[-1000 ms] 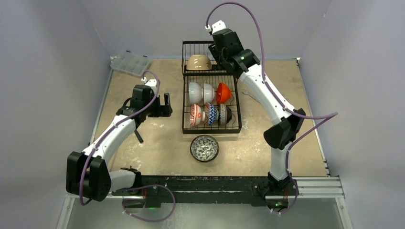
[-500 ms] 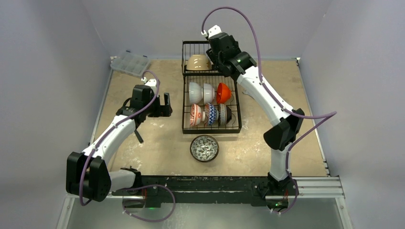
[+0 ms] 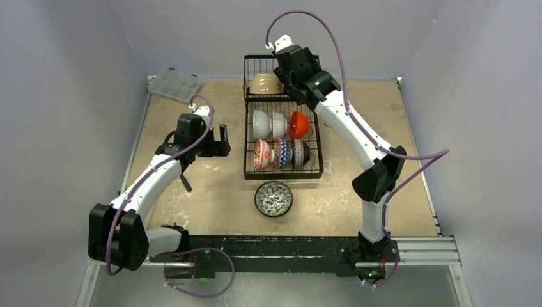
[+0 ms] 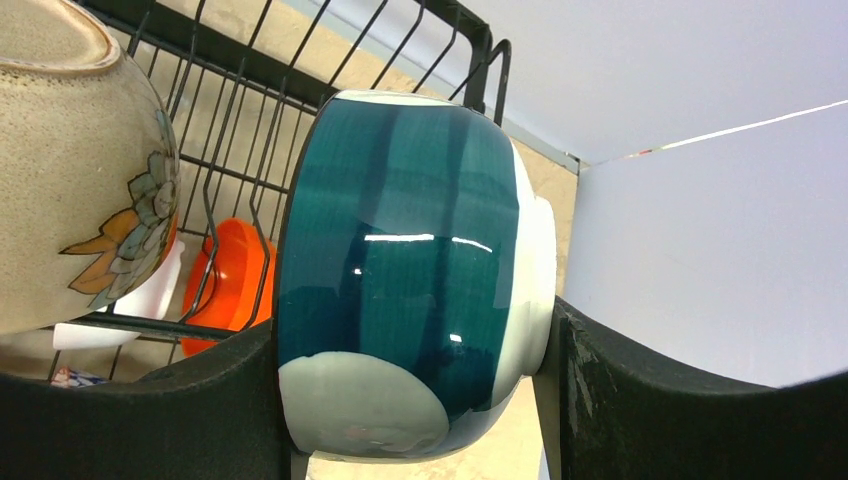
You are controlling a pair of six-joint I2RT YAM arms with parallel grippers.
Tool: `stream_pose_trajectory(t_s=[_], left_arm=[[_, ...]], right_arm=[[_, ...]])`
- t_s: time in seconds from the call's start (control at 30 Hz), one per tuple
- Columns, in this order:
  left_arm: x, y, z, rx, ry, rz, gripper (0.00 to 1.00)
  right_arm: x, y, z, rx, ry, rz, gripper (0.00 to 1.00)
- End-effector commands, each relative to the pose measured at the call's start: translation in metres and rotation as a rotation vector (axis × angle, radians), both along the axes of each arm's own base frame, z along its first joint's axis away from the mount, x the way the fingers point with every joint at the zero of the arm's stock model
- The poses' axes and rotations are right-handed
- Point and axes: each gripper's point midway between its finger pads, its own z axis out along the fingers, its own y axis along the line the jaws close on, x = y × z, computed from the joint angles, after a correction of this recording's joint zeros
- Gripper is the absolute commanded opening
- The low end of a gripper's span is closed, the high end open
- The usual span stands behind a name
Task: Load the bowls into the dish rack
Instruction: Place the bowl in the dish rack.
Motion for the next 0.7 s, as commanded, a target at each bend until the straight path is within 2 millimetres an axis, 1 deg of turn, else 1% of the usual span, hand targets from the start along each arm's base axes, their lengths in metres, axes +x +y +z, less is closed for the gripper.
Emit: stream_pose_trajectory(t_s=[0.0, 0.13, 0.23, 0.5, 0.67], left_arm=[[0.002, 0.005, 0.006, 0.016, -0.034, 0.004, 0.96], [0.002, 0.005, 0.006, 0.016, -0.033, 0.004, 0.96], [0.002, 0.005, 0.005, 0.014, -0.032, 0.002, 0.96], [0.002, 0.005, 0.005, 0.014, -0.031, 0.002, 0.96], [0.002, 0.005, 0.006, 0.015, -0.032, 0.002, 0.96]], right_arm=[[-0.011, -0.017, 0.080, 0.061, -0.210, -0.060, 0.00], [-0.012, -0.020, 0.084, 0.053, -0.223, -0.075, 0.00], [-0.013, -0.021, 0.081, 0.032, -0.221, -0.087, 0.00], [-0.016, -0.028, 0.067, -0.023, -0.201, -0.117, 0.00], [-0.016, -0.028, 0.050, -0.044, -0.169, -0.110, 0.00]])
